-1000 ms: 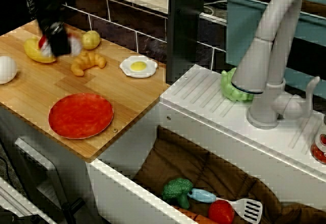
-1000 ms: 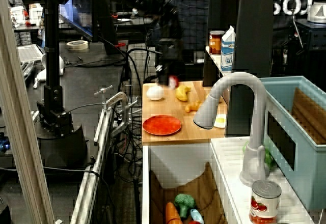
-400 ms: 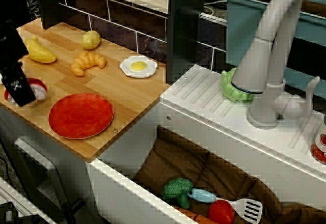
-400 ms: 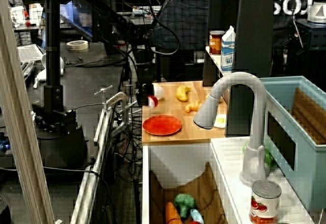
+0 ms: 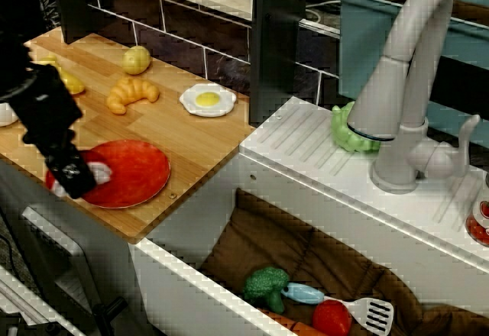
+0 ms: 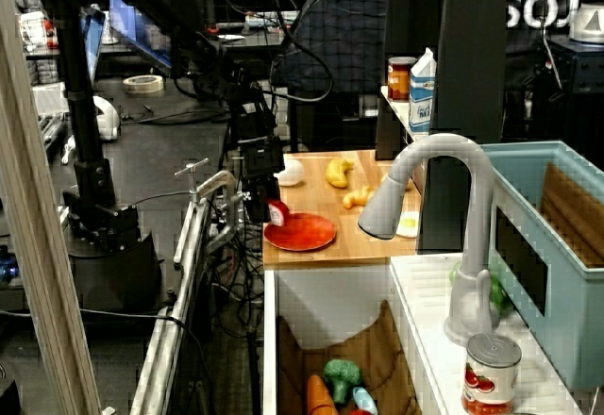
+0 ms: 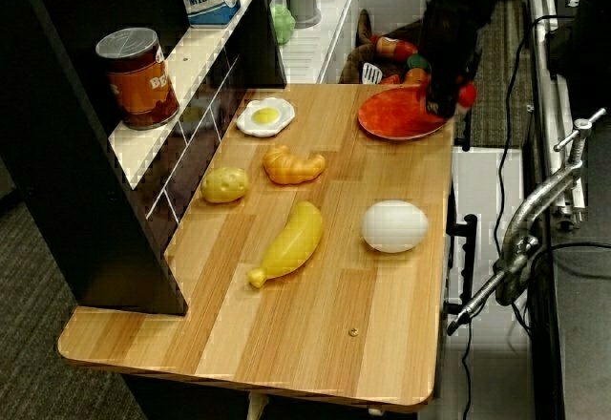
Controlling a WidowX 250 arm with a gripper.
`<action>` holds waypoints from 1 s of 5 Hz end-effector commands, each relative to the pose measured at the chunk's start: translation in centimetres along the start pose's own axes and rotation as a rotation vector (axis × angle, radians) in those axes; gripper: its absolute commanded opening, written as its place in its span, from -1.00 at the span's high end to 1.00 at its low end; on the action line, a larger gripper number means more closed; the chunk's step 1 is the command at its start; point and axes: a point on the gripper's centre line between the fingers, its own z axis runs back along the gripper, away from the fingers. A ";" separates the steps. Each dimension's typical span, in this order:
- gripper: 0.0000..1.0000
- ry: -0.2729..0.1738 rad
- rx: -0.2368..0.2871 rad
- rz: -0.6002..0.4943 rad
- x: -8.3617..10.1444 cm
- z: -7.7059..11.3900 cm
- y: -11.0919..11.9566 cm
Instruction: Put sushi on plate
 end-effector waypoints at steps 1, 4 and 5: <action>1.00 0.052 0.040 0.040 2.8 0.6 1.8; -1.00 0.067 0.033 0.062 3.0 0.2 2.4; -1.00 0.067 0.033 0.062 3.0 0.2 2.4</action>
